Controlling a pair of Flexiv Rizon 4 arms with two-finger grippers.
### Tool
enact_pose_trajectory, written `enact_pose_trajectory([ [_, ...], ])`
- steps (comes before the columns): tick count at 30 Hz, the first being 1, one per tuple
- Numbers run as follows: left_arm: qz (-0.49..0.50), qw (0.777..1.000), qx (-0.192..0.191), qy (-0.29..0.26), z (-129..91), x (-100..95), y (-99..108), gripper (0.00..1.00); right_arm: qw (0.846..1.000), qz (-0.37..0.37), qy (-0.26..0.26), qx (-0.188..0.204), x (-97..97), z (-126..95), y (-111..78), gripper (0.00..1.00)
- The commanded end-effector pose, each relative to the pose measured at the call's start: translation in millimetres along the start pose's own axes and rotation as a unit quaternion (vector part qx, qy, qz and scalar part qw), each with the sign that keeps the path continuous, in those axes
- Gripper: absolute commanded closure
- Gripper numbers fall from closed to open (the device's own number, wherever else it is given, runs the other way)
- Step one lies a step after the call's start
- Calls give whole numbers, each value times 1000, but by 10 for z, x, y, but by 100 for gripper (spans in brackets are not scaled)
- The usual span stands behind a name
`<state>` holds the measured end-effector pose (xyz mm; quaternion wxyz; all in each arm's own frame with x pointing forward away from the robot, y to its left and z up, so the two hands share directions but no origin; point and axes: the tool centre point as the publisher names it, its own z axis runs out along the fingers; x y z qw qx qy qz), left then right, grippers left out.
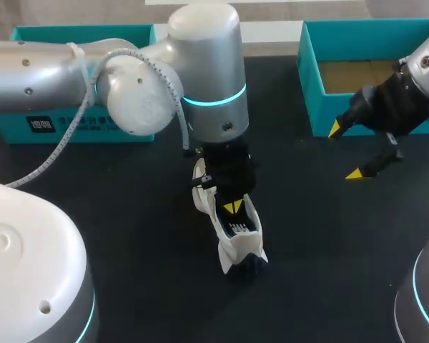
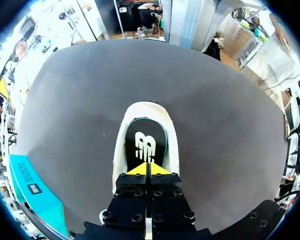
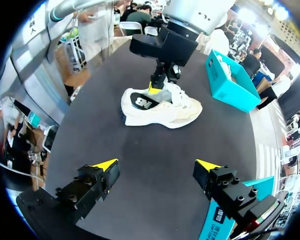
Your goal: Take the shoe out of the shoebox, open the shoe tongue, remove and reinsert the insole, then place the shoe into the shoebox
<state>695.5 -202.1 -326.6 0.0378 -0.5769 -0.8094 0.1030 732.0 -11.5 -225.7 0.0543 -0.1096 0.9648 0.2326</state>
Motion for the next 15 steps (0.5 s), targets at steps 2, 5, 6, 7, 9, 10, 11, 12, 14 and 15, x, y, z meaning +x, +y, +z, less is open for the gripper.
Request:
enact_pose_trajectory([
  [2, 0, 1000, -1, 0, 9, -3, 1, 100, 1000, 0, 0, 1, 0, 8, -1, 0],
  [5, 0, 1000, -1, 0, 9, -3, 1, 100, 1000, 0, 0, 1, 0, 8, -1, 0],
  [6, 0, 1000, -1, 0, 9, -3, 1, 100, 1000, 0, 0, 1, 0, 8, -1, 0],
  [7, 8, 1000, -3, 3, 42, -14, -37, 100, 1000, 0, 0, 1, 0, 8, -1, 0],
  [9, 11, 1000, -24, 6, 111, -39, -108, 100, 1000, 0, 0, 1, 0, 8, -1, 0],
  [10, 17, 999, -30, 11, 146, -52, -135, 100, 1000, 0, 0, 1, 0, 8, -1, 0],
  [11, 18, 999, -31, 11, 177, -63, -146, 100, 1000, 0, 0, 1, 0, 8, -1, 0],
  [12, 17, 999, -33, 11, 207, -73, -146, 100, 1000, 0, 0, 1, 0, 8, -1, 0],
  [14, 10, 999, -42, 7, 254, -79, -139, 100, 1000, 0, 0, 1, 0, 8, -1, 0],
  [15, 9, 999, -42, 8, 284, -82, -129, 100, 1000, 0, 0, 1, 0, 8, -1, 0],
])
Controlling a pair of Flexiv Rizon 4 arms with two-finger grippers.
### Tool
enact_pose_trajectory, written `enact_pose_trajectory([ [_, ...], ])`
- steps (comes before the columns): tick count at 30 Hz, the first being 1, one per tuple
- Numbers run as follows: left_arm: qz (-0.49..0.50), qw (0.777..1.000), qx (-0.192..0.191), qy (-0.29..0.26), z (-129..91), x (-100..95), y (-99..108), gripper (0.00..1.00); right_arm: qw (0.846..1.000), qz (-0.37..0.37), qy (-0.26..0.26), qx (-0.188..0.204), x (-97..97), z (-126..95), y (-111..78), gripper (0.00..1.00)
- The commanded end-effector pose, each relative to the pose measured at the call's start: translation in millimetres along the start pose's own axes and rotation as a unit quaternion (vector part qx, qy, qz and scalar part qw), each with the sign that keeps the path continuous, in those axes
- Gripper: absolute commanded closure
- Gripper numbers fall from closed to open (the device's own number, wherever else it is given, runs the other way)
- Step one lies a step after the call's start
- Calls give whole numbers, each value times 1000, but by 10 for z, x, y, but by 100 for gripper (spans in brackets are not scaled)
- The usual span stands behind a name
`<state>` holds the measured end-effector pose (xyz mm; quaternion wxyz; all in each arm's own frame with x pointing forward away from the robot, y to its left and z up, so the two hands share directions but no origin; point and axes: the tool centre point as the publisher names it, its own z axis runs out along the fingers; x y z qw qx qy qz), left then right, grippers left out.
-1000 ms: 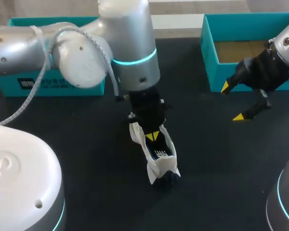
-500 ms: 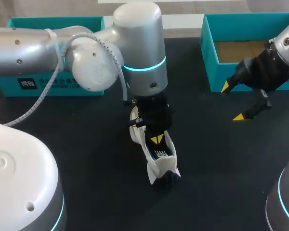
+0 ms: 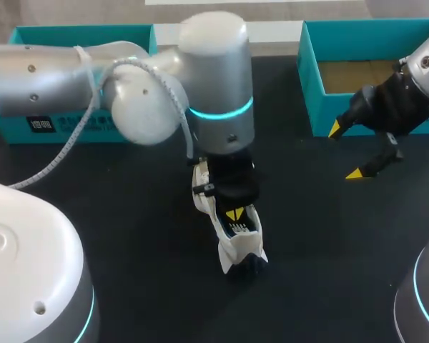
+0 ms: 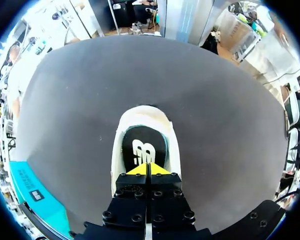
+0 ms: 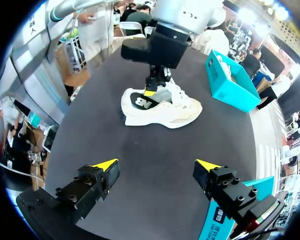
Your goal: Take the shoe out of the shoebox, open the shoe tongue, remove and reinsert the insole, then place the shoe into the shoebox
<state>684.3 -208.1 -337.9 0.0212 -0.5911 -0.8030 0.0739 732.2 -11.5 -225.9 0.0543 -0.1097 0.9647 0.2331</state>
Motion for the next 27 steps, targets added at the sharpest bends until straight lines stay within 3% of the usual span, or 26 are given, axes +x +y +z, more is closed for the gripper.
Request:
enact_pose_trajectory([
  [1, -8, 1000, -10, 3, 159, -71, -36, 100, 1000, 0, 0, 2, 1, 7, 1, 0],
  [15, -24, 999, -35, 23, 540, -47, 50, 100, 1000, 0, 0, 2, 1, 7, 1, 0],
  [23, -18, 999, -40, -1, 234, -6, -16, 100, 1000, 0, 0, 2, 1, 7, 1, 0],
  [27, -6, 999, -32, -10, 244, -56, -95, 100, 1000, 0, 0, 2, 1, 7, 1, 0],
])
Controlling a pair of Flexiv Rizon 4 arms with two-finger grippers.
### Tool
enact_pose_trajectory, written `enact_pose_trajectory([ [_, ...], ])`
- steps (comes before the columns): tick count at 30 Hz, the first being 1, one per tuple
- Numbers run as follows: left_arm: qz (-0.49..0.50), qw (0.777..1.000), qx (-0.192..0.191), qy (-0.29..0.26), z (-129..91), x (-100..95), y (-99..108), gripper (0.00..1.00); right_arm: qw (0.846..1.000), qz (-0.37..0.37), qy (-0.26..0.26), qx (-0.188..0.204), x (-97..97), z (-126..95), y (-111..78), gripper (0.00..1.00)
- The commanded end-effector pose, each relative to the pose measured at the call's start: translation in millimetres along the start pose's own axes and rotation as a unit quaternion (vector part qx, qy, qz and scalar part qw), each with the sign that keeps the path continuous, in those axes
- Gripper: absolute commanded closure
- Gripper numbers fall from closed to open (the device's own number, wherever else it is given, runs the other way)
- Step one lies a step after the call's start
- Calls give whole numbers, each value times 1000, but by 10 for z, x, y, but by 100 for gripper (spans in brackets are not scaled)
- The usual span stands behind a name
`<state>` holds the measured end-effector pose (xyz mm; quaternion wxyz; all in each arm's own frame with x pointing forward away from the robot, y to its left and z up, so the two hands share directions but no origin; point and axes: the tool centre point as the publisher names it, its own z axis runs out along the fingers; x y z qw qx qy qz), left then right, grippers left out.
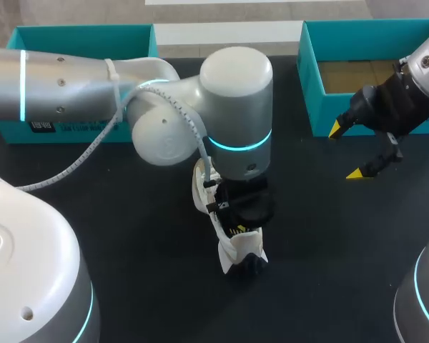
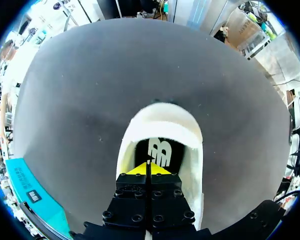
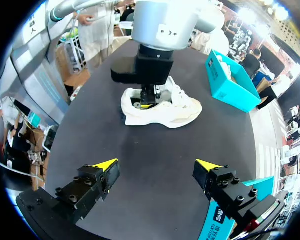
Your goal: Take the shoe out of the shoebox, open the shoe tongue, remove and reinsert the insole, then place the shoe into the shoebox
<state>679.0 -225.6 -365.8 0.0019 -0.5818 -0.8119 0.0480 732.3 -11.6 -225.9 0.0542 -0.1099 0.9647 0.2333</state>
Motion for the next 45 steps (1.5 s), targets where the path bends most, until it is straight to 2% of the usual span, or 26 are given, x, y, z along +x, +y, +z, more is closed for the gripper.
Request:
enact_pose_trajectory([
  [1, 10, 1000, 4, -8, -12, 52, -62, 100, 1000, 0, 0, 2, 2, 8, 2, 0],
  [6, 16, 1000, 10, -6, 164, 1, -145, 100, 1000, 0, 0, 2, 2, 8, 2, 0],
  [10, 15, 1000, 15, 3, 349, -2, -133, 100, 1000, 0, 0, 2, 2, 8, 2, 0],
  [14, 12, 1000, 15, 10, 446, 10, -99, 100, 1000, 0, 0, 2, 2, 8, 2, 0],
  [18, 12, 1000, 16, 15, 419, 23, -60, 100, 1000, 0, 0, 2, 2, 8, 2, 0],
  [20, 8, 1000, 9, 18, 309, 47, -14, 100, 1000, 0, 0, 2, 2, 8, 2, 0],
  [24, 1, 999, -26, 21, 95, 105, 59, 100, 1000, 0, 0, 2, 2, 8, 2, 0],
  [26, -5, 998, -52, 20, -8, 132, 96, 100, 1000, 0, 0, 2, 2, 8, 2, 0],
  [27, -15, 997, -80, 16, -97, 153, 138, 100, 1000, 0, 0, 2, 2, 8, 2, 0],
  [29, -22, 995, -100, 14, -153, 163, 168, 100, 1000, 0, 0, 2, 2, 8, 2, 0],
  [30, -31, 992, -122, 8, -197, 169, 214, 100, 1000, 0, 0, 2, 2, 8, 2, 0],
  [35, -50, 984, -168, 12, -200, 147, 341, 100, 1000, 0, 0, 2, 2, 8, 2, 0],
  [37, -52, 985, -166, 8, -206, 137, 365, 66, 1000, 0, 0, 2, 2, 8, 2, 0],
  [38, -52, 985, -165, 9, -207, 132, 369, 55, 1000, 0, 0, 2, 2, 8, 2, 0],
  [39, -52, 985, -167, 9, -211, 130, 372, 37, 1000, 0, 0, 2, 2, 8, 2, 0],
  [40, -52, 985, -166, 9, -212, 129, 371, 10, 1000, 0, 0, 2, 2, 8, 2, 0],
  [41, -53, 985, -165, 8, -213, 129, 371, 0, 1000, 0, 0, 2, 2, 8, 2, 0],
  [45, -54, 985, -162, 8, -205, 136, 361, 0, 1000, 0, 0, 2, 2, 8, 2, 0],
])
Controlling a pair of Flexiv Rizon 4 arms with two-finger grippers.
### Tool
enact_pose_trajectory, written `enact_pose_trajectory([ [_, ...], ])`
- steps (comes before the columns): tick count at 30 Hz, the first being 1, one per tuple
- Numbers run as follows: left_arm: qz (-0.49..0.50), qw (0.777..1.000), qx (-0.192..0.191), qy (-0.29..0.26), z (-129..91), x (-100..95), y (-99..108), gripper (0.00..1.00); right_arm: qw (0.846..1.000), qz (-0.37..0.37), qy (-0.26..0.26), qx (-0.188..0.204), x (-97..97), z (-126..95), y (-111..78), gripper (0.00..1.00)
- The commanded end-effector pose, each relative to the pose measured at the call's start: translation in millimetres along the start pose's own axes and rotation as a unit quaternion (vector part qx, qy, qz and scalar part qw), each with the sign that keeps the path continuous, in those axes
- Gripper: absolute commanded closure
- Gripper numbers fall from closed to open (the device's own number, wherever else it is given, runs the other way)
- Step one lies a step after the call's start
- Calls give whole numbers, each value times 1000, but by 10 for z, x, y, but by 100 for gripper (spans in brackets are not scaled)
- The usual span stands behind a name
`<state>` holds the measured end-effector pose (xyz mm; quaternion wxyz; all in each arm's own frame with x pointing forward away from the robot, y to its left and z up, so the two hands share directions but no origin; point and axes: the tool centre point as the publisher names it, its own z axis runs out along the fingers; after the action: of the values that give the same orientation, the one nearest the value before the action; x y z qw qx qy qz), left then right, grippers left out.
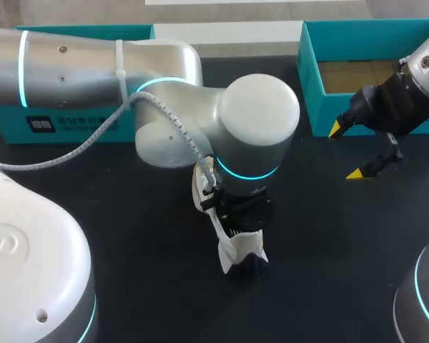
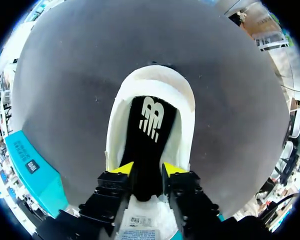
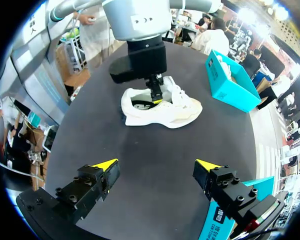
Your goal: Take the shoe out of the shoebox, open the shoe tongue, remove and reinsert the insole, then place the shoe into the shoebox
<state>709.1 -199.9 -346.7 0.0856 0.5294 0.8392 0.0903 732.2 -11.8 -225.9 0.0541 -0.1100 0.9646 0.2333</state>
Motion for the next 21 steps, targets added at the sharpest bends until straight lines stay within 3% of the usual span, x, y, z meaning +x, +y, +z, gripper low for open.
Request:
enact_pose_trajectory([
  [1, 1, 1000, 3, 2, 30, 4, 1, 0, 1000, 1, 0, 2, 1, 9, 3, 0],
  [15, 1, 1000, -5, 17, 61, 43, 18, 0, 1000, 1, 0, 2, 1, 9, 3, 0],
  [21, -2, 1000, -1, 1, -69, 52, 59, 0, 1000, 1, 0, 2, 1, 9, 3, 0],
])
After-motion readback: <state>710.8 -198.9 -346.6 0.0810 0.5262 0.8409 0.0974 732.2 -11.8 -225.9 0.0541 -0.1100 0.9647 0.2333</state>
